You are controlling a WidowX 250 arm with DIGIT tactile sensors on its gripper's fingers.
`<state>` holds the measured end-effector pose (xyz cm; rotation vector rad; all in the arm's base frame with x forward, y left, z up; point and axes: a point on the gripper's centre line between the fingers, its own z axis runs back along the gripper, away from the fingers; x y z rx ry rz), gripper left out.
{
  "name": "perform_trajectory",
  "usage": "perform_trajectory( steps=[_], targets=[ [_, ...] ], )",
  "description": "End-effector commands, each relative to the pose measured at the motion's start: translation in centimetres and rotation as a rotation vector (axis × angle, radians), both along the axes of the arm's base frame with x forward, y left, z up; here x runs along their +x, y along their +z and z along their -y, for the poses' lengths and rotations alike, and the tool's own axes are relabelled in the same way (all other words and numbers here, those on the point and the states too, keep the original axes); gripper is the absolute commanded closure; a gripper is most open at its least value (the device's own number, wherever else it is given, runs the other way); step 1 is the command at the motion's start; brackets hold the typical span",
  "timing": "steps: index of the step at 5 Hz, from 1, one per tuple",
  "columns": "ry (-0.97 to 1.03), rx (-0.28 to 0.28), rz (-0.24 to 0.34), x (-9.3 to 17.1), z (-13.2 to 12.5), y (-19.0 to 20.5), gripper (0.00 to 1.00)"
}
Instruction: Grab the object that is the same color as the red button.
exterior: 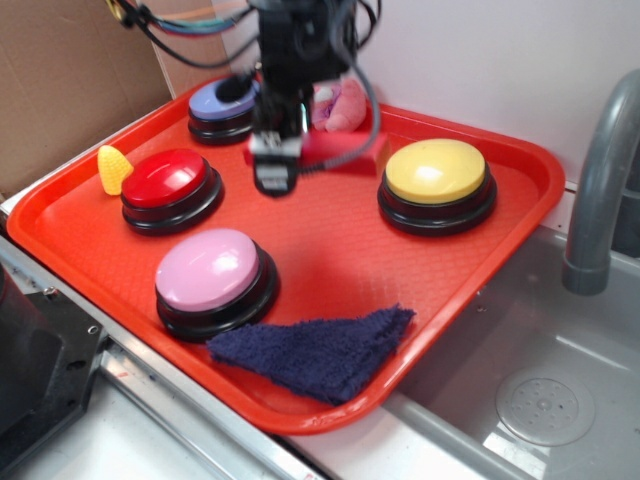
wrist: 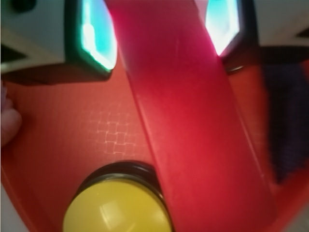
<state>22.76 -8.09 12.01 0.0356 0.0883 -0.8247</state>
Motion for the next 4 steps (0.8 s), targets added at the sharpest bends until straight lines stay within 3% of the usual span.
perform_trajectory(
  steps=[1, 2, 3, 4],
  targets=[
    [0.493, 0.054, 0.043, -3.4, -0.2, 7.9, 1.0],
    [0.742, 0.151, 0.07, -4.8, -1.3, 8.6, 1.0],
    [0.994, 0.152, 0.098, -5.2, -1.7, 9.4, 1.0],
    [1.019, 0.091, 0.152, -5.3, -2.2, 10.2, 1.0]
  ],
)
